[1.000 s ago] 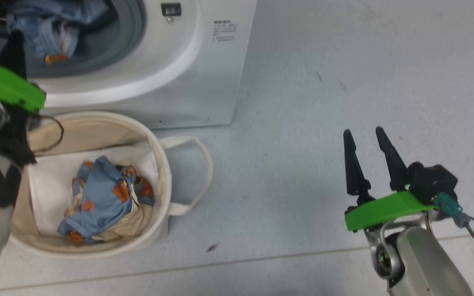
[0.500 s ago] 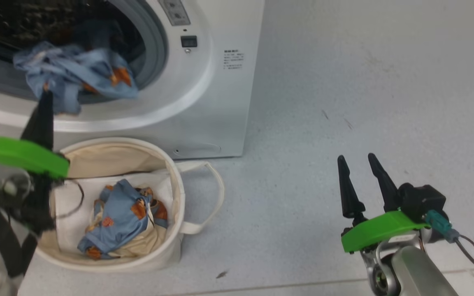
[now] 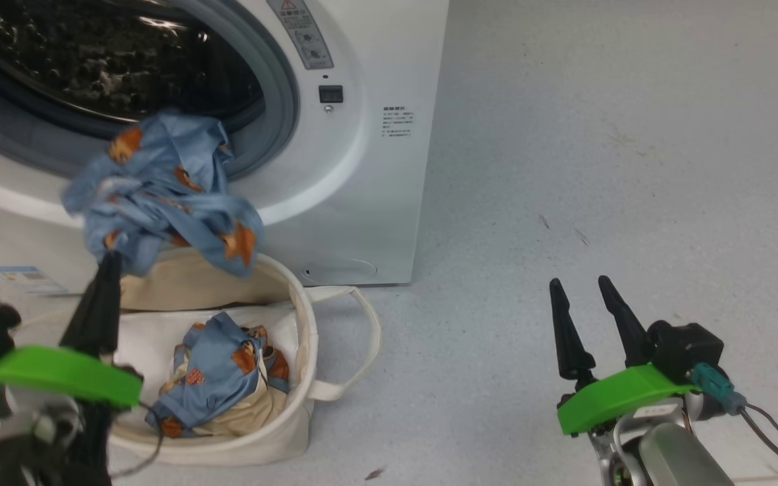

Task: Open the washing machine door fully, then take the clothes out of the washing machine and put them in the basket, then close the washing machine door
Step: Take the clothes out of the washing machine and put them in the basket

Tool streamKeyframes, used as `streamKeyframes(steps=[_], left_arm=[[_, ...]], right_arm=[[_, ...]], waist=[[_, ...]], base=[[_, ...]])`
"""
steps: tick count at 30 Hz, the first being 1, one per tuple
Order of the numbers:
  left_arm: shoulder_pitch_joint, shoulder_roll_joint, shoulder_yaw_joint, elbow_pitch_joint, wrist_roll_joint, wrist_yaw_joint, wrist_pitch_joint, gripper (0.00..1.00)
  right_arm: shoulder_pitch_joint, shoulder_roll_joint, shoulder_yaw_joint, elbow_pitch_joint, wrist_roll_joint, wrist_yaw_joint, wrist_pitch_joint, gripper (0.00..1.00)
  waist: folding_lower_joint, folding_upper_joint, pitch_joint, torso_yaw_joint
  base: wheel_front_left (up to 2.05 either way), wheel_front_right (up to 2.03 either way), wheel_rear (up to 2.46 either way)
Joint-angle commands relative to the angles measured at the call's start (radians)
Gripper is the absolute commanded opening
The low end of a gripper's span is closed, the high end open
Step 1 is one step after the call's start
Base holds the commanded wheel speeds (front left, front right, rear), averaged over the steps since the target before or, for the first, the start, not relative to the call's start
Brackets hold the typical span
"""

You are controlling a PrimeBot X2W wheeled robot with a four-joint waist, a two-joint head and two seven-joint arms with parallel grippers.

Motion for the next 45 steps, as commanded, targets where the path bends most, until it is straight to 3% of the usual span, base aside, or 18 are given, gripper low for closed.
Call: streamKeyframes(steps=[1,14,21,27,35,45], left_arm=[[-0.008,0.041,0.056,-0.061,0.012,0.013,-0.012,0.00],[0.213,0.098,0.048,-0.336,0.034,0.169,0.039,0.00],[0.244,0.092,0.023,-0.299,0.025,0.200,0.081,0.00],[0.150,0.036,-0.056,-0.058,0.038,0.131,0.125,0.00],[-0.048,-0.092,-0.079,0.379,-0.011,-0.017,0.127,0.00],[-0.275,-0.180,-0.083,0.804,-0.082,-0.063,0.260,0.00]], right_arm=[[0.002,0.006,0.024,-0.027,0.005,0.001,-0.012,1.00],[0.004,0.010,0.027,-0.023,0.008,0.001,-0.012,1.00],[0.000,0.008,0.026,-0.026,0.007,0.001,-0.012,1.00],[-0.019,-0.002,0.018,-0.041,-0.003,0.001,-0.012,1.00],[-0.043,-0.009,0.003,-0.061,-0.013,0.001,-0.012,1.00],[-0.079,-0.020,-0.030,-0.103,-0.033,0.001,-0.012,1.00]], waist=[[0.0001,-0.0001,-0.004,0.004],[0.0001,-0.0001,-0.028,0.024],[0.0001,-0.0001,-0.012,0.028],[0.0001,-0.0001,0.026,0.027],[0.0001,-0.0001,0.108,-0.003],[0.0001,-0.0001,0.256,-0.042]], base=[[0.00,0.00,0.00],[0.00,0.00,0.00],[0.00,0.00,0.00],[0.00,0.00,0.00],[0.00,0.00,0.00],[0.00,0.00,0.00]])
